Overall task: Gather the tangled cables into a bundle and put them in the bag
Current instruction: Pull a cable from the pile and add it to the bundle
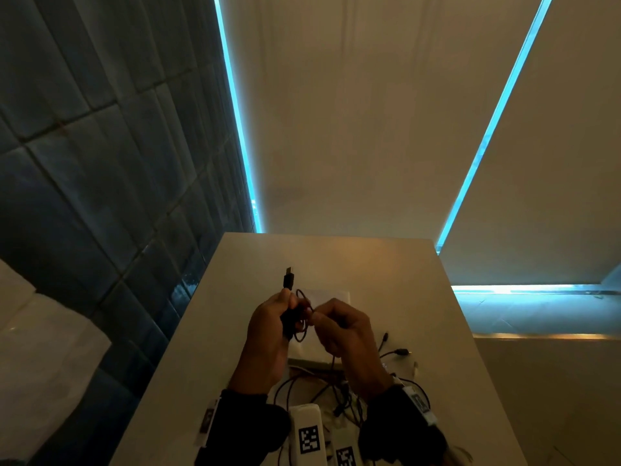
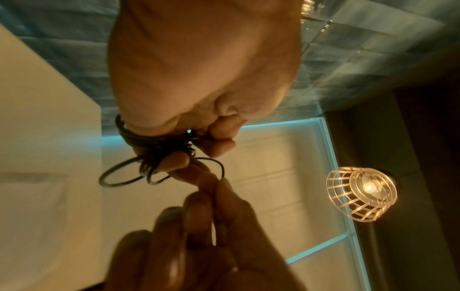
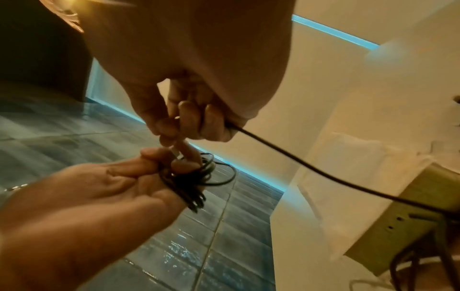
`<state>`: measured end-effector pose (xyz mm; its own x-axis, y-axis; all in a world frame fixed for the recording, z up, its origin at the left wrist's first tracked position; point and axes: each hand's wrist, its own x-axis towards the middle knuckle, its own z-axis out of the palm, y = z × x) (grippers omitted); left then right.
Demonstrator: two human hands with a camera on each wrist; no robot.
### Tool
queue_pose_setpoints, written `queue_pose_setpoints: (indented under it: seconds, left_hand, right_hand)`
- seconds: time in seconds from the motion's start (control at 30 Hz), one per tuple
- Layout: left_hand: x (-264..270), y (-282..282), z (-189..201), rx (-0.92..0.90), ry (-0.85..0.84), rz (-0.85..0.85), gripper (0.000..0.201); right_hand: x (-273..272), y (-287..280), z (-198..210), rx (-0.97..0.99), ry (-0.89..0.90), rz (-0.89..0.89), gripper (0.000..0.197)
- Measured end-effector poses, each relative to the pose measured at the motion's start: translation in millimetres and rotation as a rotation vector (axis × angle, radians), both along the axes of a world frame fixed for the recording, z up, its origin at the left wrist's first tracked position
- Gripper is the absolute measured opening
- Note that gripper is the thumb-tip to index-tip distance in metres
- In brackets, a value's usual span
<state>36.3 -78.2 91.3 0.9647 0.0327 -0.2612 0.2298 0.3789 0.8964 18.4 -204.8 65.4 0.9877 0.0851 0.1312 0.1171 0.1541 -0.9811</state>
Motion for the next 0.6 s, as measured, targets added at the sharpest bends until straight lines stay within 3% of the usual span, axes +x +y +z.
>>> queue_pose_setpoints:
  seconds: [0.2, 0.33, 0.6]
  left_hand:
    - [-3, 3, 11, -0.313, -0.082, -0.047, 0.034]
    - [-4, 3, 17, -0.295, -0.174, -0.015, 0.027]
    - [-7, 0, 15, -0.219, -0.207, -0.032, 0.031]
  right_hand:
    - [-4, -1, -14, 0.000, 0.082, 0.143, 0.017]
    - [-2, -3, -42, -0.070, 0.175, 0.121, 0.023]
    - [2, -12, -100, -0.206, 0.250, 0.079, 0.027]
